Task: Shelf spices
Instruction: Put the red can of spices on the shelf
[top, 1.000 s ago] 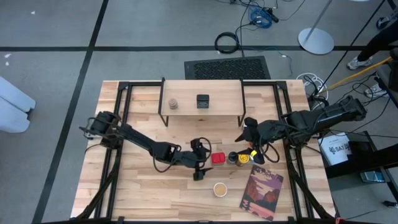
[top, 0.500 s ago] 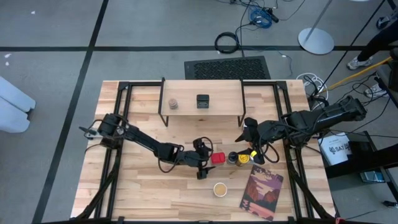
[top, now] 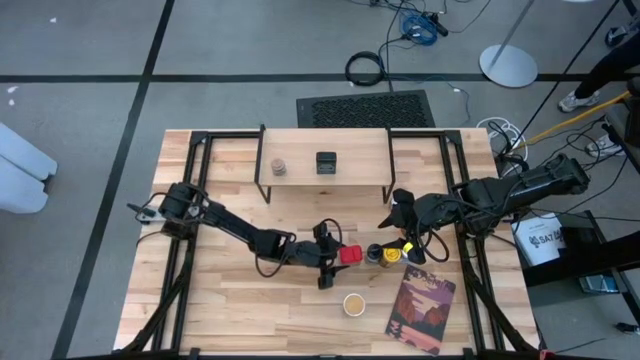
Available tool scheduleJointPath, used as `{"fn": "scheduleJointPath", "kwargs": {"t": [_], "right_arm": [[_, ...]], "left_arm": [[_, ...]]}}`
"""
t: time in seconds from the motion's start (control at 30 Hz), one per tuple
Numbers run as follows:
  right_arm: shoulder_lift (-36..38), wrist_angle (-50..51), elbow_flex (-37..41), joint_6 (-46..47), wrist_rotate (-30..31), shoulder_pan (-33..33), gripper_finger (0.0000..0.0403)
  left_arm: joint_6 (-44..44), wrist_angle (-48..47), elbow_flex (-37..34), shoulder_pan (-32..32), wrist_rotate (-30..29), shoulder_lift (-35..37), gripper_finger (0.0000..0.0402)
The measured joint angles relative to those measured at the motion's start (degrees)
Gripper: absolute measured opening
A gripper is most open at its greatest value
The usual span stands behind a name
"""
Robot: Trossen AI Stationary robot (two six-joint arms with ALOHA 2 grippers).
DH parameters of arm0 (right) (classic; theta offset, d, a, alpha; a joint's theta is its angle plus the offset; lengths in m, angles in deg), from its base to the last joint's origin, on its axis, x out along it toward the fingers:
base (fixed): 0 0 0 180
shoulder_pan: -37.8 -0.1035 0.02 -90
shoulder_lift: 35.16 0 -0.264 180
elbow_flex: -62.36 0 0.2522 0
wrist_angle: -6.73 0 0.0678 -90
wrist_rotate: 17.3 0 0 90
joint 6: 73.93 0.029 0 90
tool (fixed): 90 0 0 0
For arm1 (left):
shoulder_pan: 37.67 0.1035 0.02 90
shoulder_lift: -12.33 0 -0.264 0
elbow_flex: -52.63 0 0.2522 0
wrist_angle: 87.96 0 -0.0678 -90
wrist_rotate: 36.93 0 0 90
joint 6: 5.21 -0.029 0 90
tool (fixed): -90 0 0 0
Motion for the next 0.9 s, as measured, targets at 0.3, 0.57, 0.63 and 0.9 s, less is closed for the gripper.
{"fn": "scheduleJointPath", "kwargs": {"t": [0.3, 0.57, 0.63, 0.9], "right_arm": [[0.0, 0.2, 0.0, 0.3, 0.0, 0.0, 0.024], [0.0, 1.2, 0.0, 0.6, 0.0, 0.0, 0.024], [0.0, 1.6, 0.0, 1.3, 0.0, 0.0, 0.024], [0.0, 2.3, 0.0, 2.0, 0.1, 0.0, 0.024]], "left_arm": [[0.0, -1.0, 0.0, 0.4, 0.1, 0.0, 0.0242], [-0.5, -1.6, 0.0, 0.4, 0.2, 0.8, 0.0232], [-1.3, -1.7, 0.0, 0.4, 0.2, 1.5, 0.0231], [-3.0, -5.8, 0.0, 0.4, 0.0, 6.2, 0.023]]}}
